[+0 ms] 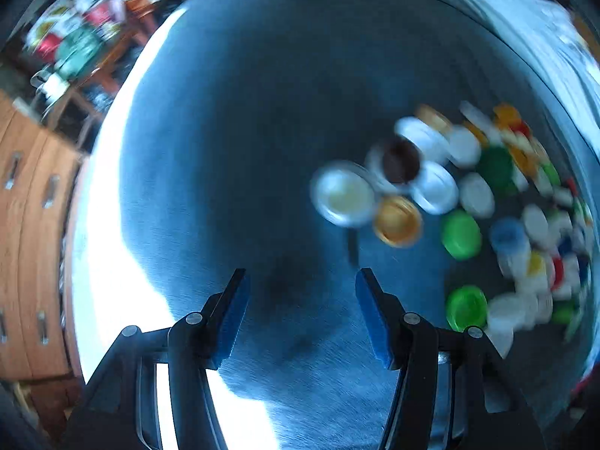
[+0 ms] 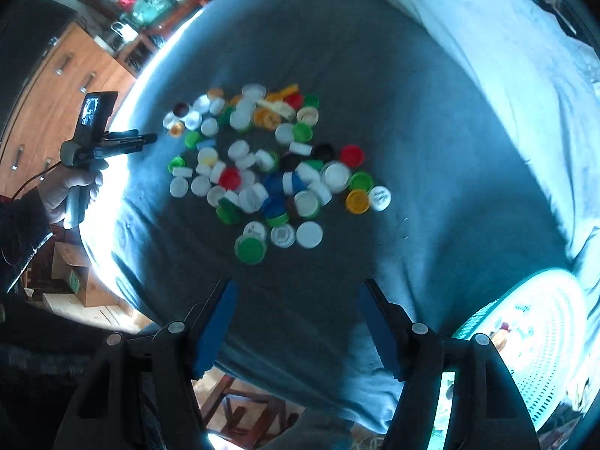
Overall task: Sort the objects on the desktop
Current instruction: 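Move both open tools back over the pile of caps, then grasp a white cap with the left tool while the right tool grasps a clear cap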
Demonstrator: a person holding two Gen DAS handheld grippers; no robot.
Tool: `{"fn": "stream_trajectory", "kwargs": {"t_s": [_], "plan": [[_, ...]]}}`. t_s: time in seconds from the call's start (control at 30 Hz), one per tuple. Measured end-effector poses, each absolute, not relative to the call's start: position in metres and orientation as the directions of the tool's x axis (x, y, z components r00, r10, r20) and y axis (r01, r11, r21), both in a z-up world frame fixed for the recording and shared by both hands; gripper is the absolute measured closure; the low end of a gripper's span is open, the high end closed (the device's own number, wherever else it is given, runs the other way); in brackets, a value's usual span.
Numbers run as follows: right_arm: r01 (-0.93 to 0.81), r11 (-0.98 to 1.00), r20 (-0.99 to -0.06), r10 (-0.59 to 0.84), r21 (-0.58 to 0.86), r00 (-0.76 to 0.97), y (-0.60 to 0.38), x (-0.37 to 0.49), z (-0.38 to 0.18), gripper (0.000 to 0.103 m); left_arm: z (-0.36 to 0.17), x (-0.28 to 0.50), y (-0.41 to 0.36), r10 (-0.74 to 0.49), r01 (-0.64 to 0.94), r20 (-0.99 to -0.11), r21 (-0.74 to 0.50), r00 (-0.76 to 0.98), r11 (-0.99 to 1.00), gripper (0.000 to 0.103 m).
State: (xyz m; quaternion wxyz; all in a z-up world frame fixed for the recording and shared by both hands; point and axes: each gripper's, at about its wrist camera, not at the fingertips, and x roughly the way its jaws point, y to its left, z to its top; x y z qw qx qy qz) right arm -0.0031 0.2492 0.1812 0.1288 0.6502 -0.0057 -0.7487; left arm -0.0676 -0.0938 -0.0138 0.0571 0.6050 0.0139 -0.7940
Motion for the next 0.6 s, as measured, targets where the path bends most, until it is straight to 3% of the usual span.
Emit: {"fn": "stream_trajectory", "kwargs": {"t_s": [0.17,0.33,0.6], "plan": [[0.166,-0.962,-0.970,-0.231,0.217,-0.075,0.236,-0.010,0.155,0.027,-0.006,-0.016,-0.060,0.073,0.084,-0.950,-0.103,-0.302,-0.991,0.051],[0.190,-0.953,-0.968,-0.248,0.235,-0.047,0.218,-0.013,0.144,0.027,-0.001,0.012,-0.012,0.163,-0.015,-0.932,-0.167,-0.323,-0.986,0.051],[0.212,-0.948,-0.969,-0.245,0.239,-0.003,0.215,-0.011,0.125,0.028,-0.026,-0.011,0.018,0.117,-0.069,-0.937,-0.100,-0.328,-0.993,0.051]]}}
